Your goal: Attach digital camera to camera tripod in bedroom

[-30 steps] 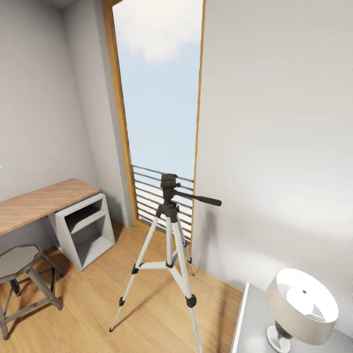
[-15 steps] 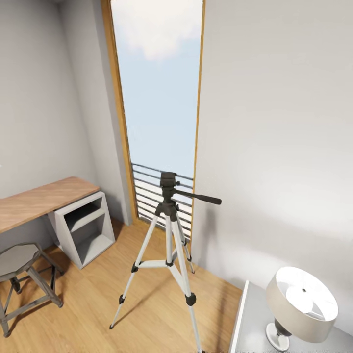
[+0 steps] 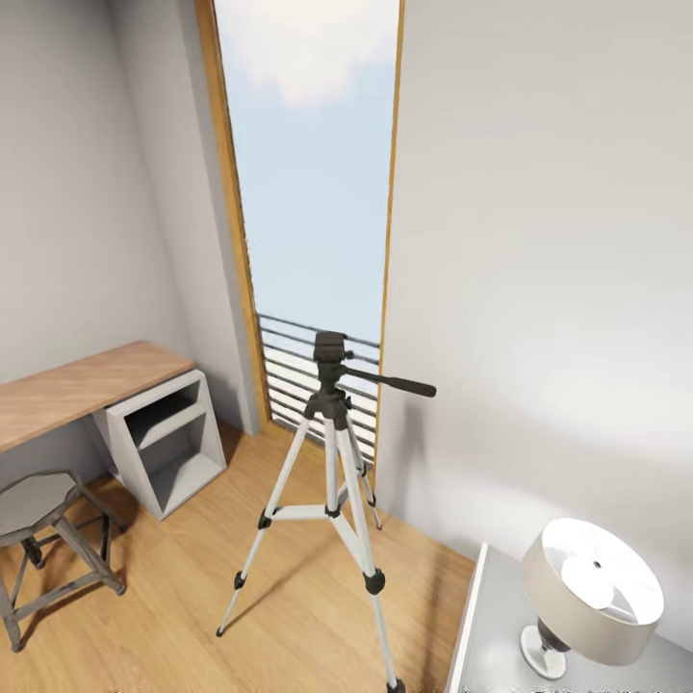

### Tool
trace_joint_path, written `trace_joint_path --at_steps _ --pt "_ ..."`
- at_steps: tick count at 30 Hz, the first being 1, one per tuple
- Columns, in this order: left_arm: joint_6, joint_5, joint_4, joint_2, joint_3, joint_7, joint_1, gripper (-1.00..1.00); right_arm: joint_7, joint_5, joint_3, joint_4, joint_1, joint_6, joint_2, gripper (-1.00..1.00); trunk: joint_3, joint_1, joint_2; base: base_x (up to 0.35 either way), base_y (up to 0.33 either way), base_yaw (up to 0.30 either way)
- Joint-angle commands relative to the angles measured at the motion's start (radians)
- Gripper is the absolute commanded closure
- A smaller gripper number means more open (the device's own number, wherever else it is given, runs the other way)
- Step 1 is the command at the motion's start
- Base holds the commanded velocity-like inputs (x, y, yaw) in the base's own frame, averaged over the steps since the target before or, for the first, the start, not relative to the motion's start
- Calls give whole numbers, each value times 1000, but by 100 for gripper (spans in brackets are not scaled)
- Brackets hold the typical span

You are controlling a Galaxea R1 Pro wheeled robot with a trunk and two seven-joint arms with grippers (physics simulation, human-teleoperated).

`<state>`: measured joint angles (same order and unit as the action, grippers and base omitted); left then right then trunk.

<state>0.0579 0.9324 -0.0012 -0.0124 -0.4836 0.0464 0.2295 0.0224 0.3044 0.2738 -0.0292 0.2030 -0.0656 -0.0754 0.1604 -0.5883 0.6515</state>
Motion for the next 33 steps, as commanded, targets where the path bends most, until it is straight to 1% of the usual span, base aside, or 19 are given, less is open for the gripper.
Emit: trace_joint_path --at_steps 1,22,33 --pt "2 5 0 0 -9 1 1 100 2 7 9 -3 1 -6 0 -100 3 0 1 0 0 0" --pt "2 5 0 -1 -9 1 1 100 1 7 9 -3 2 -7 -1 -100 36 0 1 0 0 0" --pt "-5 5 1 -11 -6 -13 1 100 1 8 9 -3 2 -7 -1 -100 53 0 1 0 0 0"
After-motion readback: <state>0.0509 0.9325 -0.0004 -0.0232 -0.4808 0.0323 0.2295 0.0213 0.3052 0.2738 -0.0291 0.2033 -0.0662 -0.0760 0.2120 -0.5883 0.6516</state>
